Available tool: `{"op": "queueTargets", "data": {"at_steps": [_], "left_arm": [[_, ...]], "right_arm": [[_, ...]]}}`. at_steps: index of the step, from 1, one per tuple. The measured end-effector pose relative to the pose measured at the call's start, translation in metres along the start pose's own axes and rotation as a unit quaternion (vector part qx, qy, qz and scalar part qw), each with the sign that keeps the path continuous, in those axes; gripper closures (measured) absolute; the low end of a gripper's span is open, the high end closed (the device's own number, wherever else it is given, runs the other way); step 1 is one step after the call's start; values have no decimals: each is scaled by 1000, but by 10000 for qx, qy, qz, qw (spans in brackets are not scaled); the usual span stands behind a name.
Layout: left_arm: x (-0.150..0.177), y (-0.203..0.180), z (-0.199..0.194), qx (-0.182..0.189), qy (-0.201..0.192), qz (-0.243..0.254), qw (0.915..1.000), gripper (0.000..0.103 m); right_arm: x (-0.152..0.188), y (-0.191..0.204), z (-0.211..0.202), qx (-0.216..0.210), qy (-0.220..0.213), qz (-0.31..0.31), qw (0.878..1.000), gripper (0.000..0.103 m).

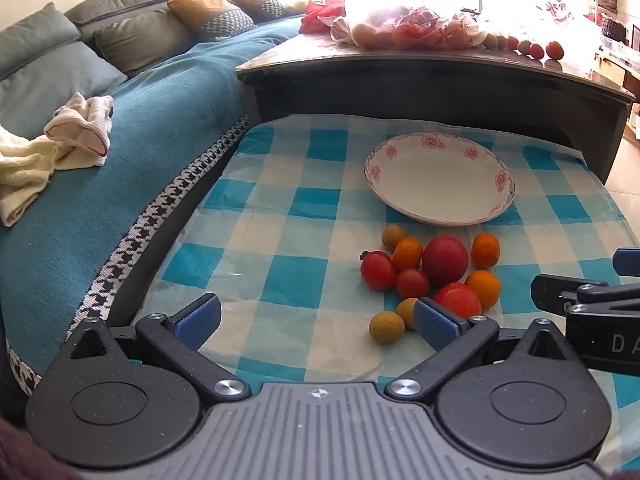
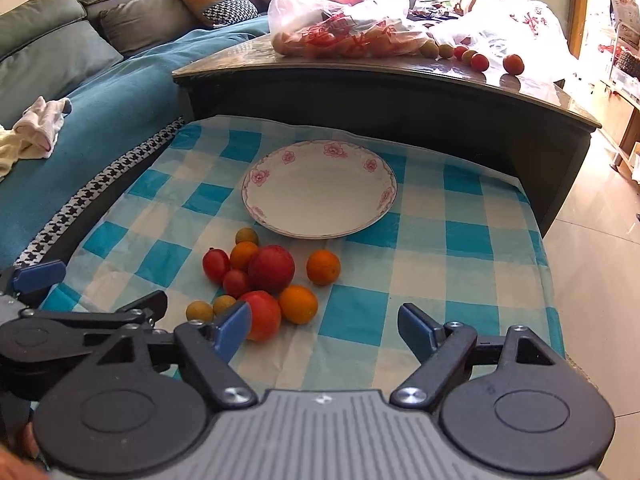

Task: Organize fruits

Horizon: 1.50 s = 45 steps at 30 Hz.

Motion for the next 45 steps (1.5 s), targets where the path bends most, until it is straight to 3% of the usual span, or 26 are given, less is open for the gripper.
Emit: {"op": "queueTargets", "data": {"at_steps": [7,29,33,38,45], "left_arm": [[-2,-1,0,-141,-138,124,9997,0],[0,-3,4,114,-76,-26,9999,0],[1,3,8,-8,-49,88,9999,0],[0,8,13,206,-31,132,9997,1],[3,1,18,606,-114,654,9960,3]], "right_arm": [[1,-1,2,-43,47,9,10000,27],[1,4,7,-218,152,-40,9996,39],[0,4,15,-186,228,-82,9995,40],[-2,5,33,-174,352,-267,9989,45],[-4,9,62,-576,662,-533,9947,56]]}}
Point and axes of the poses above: each gripper's, at about its wrist camera, not at the fingertips, and z roughly the way its jaws point, y to its left, x to its underside, the point moved 7 cm from there along z, roughly the way its jaws point, and after that the axes turned 2 degrees about z, right-handed, at the moved point
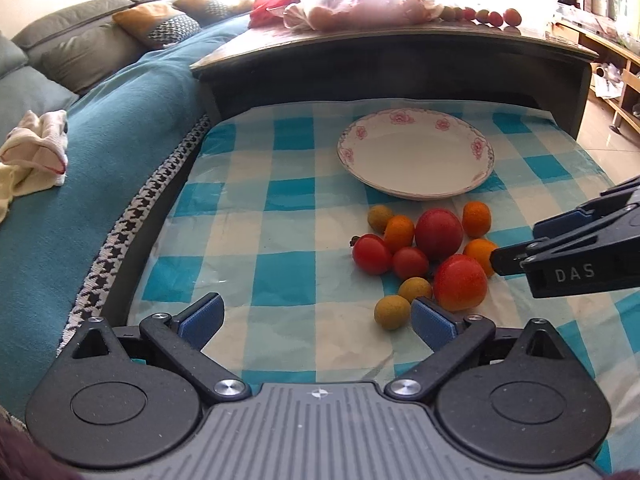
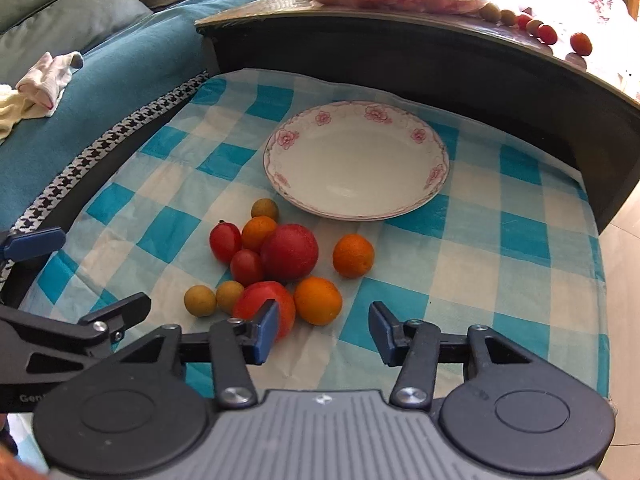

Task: Organize fruits
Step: 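Grasp an orange with the right tool while the left tool grasps a small yellow fruit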

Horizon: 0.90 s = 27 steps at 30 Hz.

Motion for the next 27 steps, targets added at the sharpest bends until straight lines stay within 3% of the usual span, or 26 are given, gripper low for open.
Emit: {"op": "queueTargets", "data": {"at_steps": [6,10,15,20,23,27], "left_arm": [[11,-8,11,490,396,-74,9980,10],[15,-9,18,609,563,-58,9965,10],[15,-14,24,729,614,-33,9954,10],[17,-19,28,915,598,-9,9940,10],[16,-25,32,977,536,76,9937,11],[14,-33,39,1153,488,266,9918,20]], "right_arm": [[-6,-3,22,-68,136,-169,9997,67],[-10,-4,32,-396,252,-138,9988,75],[-16,-2,37,-477,317,-292,9979,74],[-16,-4,54,-776,863,-218,9930,70],[-14,-2,58,-706,866,-275,9934,70],[-12,-5,56,-715,910,-204,9931,70]]}}
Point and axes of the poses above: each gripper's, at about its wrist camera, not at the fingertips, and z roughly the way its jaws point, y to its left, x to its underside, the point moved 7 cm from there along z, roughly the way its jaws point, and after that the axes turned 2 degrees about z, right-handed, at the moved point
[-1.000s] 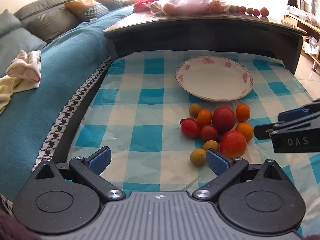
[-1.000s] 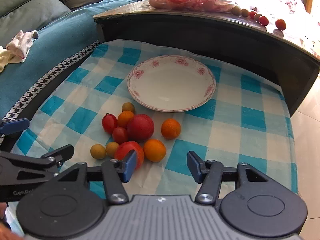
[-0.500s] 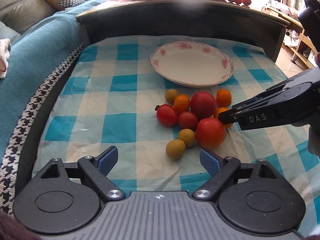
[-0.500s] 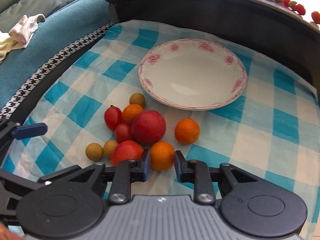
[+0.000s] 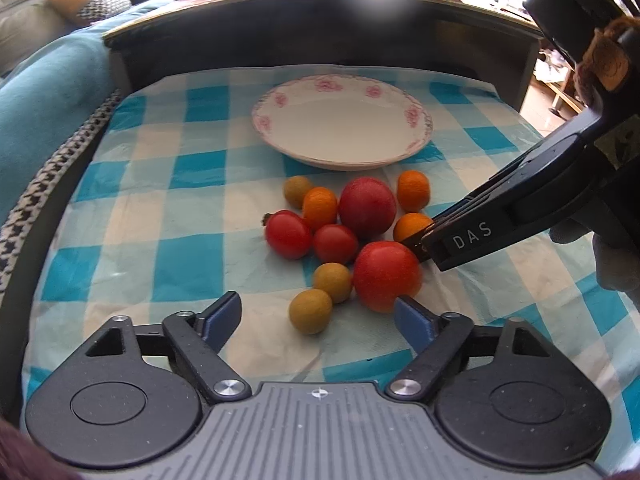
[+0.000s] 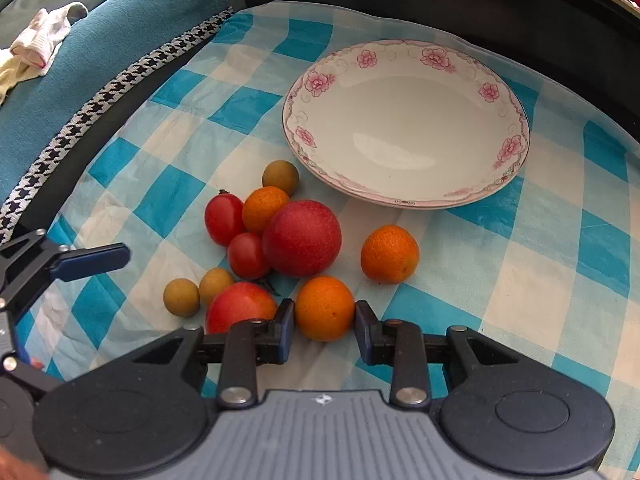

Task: Organize fruits
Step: 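Grasp an orange with the right tool while the left tool grasps a small yellow fruit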

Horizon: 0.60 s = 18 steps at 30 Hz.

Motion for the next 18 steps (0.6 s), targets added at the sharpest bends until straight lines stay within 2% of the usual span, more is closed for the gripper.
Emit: {"op": "queueTargets", "data": {"at_steps": [4,8,12,15,18], "left_arm": [[2,1,7,132,76,-9,9999,30],[4,6,17,109,268,0,9996,50],[2,10,19,142,263,-56,9995,56],[2,12,19,96,294,-76,9995,71],[3,11,16,77,378,-99,9992,71]], "right_arm": [[3,-5,-6,-84,-13,155,9998,70],[5,-7,-10,-213,13,295,9993,70],[6,-8,-12,-268,27,330,9991,70],[8,-9,-12,-282,40,348,9990,70],[10,-13,-12,-184,56,379,9991,70]]}}
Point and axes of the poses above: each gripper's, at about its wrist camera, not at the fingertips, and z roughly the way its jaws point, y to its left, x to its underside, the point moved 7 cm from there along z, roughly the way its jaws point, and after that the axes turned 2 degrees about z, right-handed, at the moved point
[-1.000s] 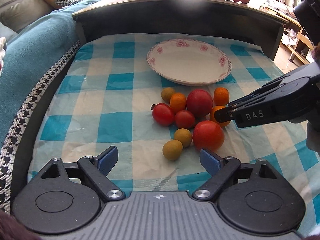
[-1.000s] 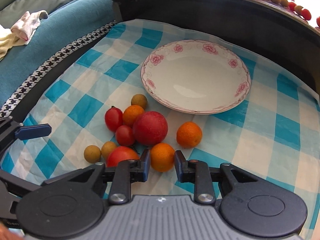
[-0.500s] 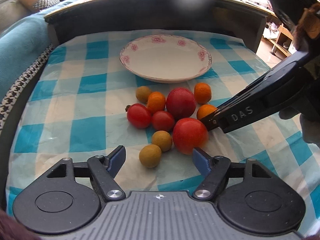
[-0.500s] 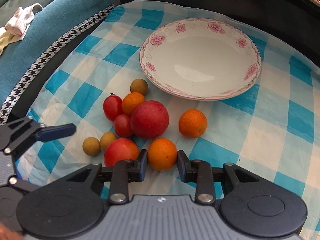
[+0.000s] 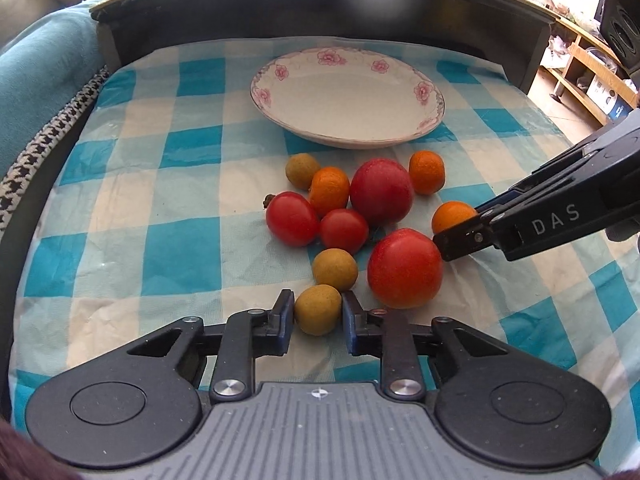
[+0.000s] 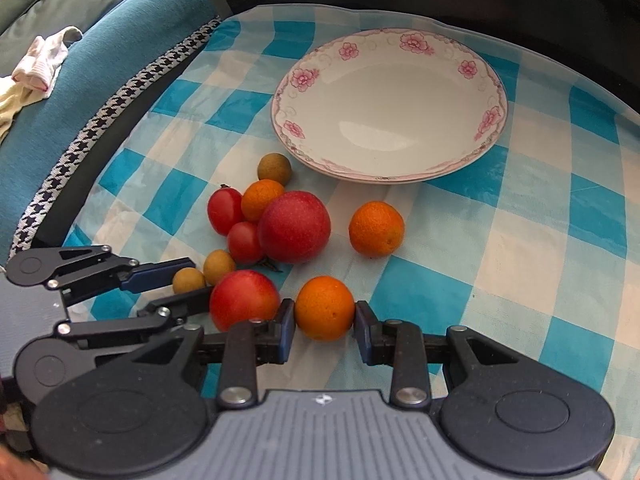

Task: Organize fruits
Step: 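Grasp an orange with the right tool while the left tool grasps a small yellow fruit, then carry both fruits over the flowered plate and open both tools to drop them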

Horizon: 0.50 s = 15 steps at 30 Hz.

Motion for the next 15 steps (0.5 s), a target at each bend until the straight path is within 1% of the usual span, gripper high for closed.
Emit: {"op": "queueTargets", "data": {"at_steps": [3,7,11,15], "left_arm": [[-1,1,-3,-31,18,-50,10000,71],[-8,5,-12,1,-106,-264,9996,71],[-23,5,-21,34,-324,-411,9986,71],[-45,2,-19,117,-452,-428,9980,71]], "right_arm": [[0,-2,-3,16,-36,48,10000,70],[-2,0,-11,22,-170,39,9998,70],[-11,3,-21,0,-385,44,9992,70],[-28,5,-27,73,-601,42,9982,70]]}}
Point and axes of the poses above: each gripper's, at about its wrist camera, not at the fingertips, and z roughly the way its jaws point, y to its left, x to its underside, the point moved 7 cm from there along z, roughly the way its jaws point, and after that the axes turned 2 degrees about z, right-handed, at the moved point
